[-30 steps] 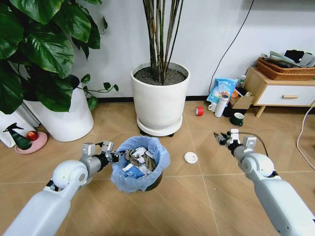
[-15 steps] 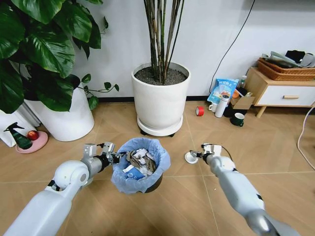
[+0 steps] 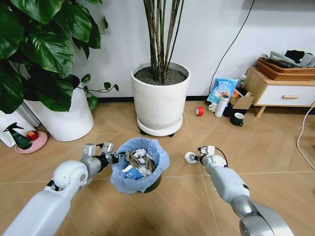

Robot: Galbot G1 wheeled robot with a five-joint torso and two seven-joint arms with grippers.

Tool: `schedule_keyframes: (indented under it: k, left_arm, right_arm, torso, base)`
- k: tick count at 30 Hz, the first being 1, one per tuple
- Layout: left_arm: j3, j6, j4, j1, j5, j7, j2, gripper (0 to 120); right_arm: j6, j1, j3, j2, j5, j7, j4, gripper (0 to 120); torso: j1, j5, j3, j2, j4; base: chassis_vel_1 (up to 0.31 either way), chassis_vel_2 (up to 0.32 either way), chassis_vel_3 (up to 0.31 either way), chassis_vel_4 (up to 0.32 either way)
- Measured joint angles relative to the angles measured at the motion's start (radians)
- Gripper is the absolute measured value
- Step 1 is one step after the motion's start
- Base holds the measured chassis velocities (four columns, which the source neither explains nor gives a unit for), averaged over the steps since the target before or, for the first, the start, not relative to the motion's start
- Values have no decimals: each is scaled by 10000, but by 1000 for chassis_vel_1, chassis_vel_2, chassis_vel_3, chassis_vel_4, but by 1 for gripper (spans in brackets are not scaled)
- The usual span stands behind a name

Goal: Pick up the trash bin and place the garbage on the floor into it.

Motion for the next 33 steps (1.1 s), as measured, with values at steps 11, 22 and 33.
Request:
schedule_keyframes:
  k: [11, 22, 33]
  left_arm:
    - [12, 4, -56, 59, -7, 0, 51, 0]
    - [13, 9, -124, 68, -17, -4, 54, 0]
    - [26, 26, -222, 105, -17, -32, 43, 0]
  right_arm:
    - [42, 110, 579, 162, -422, -48, -435, 94]
    - [62, 39, 833, 168, -567, -129, -457, 63]
    - [65, -71, 1103, 233, -694, -350, -404, 19]
  torso:
    - [0, 0, 0, 0, 1]
    - [-1, -4, -2, 3, -2]
    - [-2, 0, -2, 3, 0]
  base:
    - [0, 0, 0, 0]
    - [0, 0, 0, 0]
    - [0, 0, 0, 0]
